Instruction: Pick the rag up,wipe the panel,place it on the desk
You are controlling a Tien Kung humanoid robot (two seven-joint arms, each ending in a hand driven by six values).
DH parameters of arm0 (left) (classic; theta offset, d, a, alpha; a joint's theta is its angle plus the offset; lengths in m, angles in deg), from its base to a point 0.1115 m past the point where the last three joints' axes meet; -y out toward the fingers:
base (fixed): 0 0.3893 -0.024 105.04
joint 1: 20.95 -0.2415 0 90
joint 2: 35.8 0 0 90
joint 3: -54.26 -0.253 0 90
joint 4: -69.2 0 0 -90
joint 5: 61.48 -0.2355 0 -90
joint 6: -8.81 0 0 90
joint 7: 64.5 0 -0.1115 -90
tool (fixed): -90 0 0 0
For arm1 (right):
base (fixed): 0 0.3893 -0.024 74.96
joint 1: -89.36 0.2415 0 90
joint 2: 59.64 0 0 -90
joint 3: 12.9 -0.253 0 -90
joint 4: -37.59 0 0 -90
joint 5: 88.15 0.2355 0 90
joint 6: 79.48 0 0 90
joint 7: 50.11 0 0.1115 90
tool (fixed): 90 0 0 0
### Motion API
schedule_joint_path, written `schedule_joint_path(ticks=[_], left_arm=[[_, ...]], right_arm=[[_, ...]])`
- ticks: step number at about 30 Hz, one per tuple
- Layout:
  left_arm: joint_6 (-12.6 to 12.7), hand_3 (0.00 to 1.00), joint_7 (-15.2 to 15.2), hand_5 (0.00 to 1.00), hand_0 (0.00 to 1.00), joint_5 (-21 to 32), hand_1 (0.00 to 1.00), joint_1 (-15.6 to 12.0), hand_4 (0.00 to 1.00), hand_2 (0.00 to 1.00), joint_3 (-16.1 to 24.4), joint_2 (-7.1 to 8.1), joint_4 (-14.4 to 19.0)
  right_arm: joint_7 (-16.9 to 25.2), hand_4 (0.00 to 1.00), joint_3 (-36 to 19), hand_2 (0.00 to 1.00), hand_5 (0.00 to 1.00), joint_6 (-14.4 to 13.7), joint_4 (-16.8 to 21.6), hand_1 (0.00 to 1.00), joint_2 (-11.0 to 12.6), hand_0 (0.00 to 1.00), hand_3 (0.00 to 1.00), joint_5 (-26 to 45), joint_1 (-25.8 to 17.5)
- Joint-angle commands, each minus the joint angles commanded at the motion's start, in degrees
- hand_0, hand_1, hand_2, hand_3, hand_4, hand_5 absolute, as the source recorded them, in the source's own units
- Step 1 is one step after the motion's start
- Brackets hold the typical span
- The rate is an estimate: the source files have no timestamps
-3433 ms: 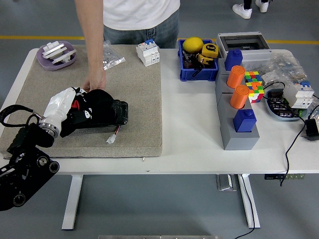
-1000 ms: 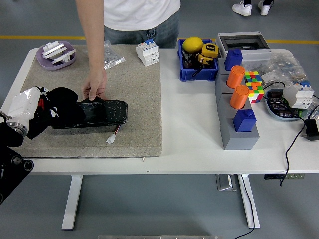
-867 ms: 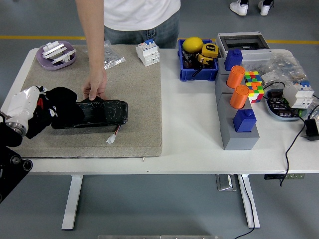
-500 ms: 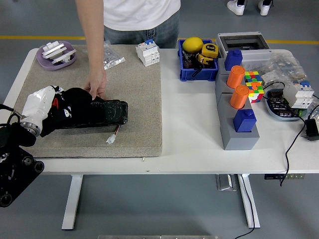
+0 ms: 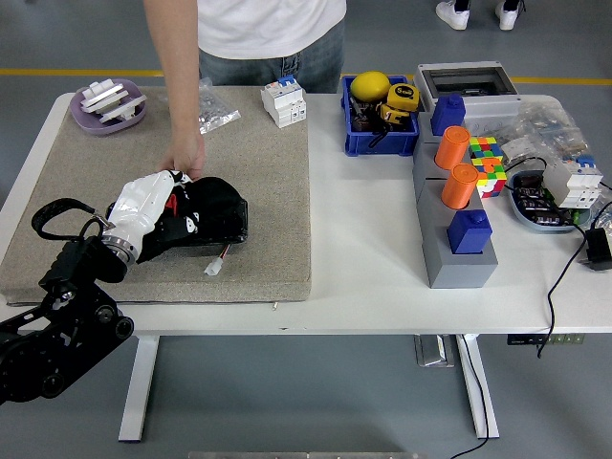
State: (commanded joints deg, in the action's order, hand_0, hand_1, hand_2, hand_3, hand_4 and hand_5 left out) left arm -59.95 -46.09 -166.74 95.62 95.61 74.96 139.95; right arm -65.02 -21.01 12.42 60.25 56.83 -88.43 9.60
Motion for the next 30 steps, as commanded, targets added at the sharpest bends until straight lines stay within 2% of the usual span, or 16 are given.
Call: schedule_joint_path(ticks=[7, 13, 17, 23, 30], left_arm=[[0.5, 0.529, 1.3, 0.002, 0.153, 0.1, 0.133, 1.5, 0.329, 0.527, -2.5, -0.75, 1.7], [1.0, 0.53, 2.3, 0.002, 0.153, -0.2, 0.133, 1.7, 0.328, 0.527, -3.2, -0.95, 2.7], [1.3, 0.53, 2.5, 0.002, 0.153, -0.1, 0.133, 1.7, 0.328, 0.527, -2.6, -1.03, 1.9], [1.7, 0.529, 2.8, 0.002, 0.153, -0.5, 0.133, 0.6, 0.329, 0.527, -0.8, -0.17, 0.0], [2.1, 0.53, 2.7, 0.002, 0.154, -2.0, 0.133, -1.3, 0.329, 0.526, 1.3, 1.94, -1.4]], right_arm=[[-0.2, 0.998, -0.2, 0.718, 0.535, 0.0, 0.0, 0.724, 0.0, 0.755, 0.709, -0.4, 0.3], [-0.3, 0.998, -0.3, 0.719, 0.534, 0.0, 0.0, 0.724, 0.0, 0.755, 0.709, -0.5, 0.3], [-0.2, 0.998, -0.2, 0.719, 0.534, 0.0, 0.0, 0.724, -0.1, 0.755, 0.709, -0.4, 0.4], [-0.1, 0.998, -0.1, 0.719, 0.534, 0.0, 0.0, 0.724, 0.1, 0.755, 0.71, -0.2, 0.4], [0.0, 0.998, 0.0, 0.719, 0.534, 0.0, 0.0, 0.723, 0.1, 0.756, 0.709, 0.0, 0.2]])
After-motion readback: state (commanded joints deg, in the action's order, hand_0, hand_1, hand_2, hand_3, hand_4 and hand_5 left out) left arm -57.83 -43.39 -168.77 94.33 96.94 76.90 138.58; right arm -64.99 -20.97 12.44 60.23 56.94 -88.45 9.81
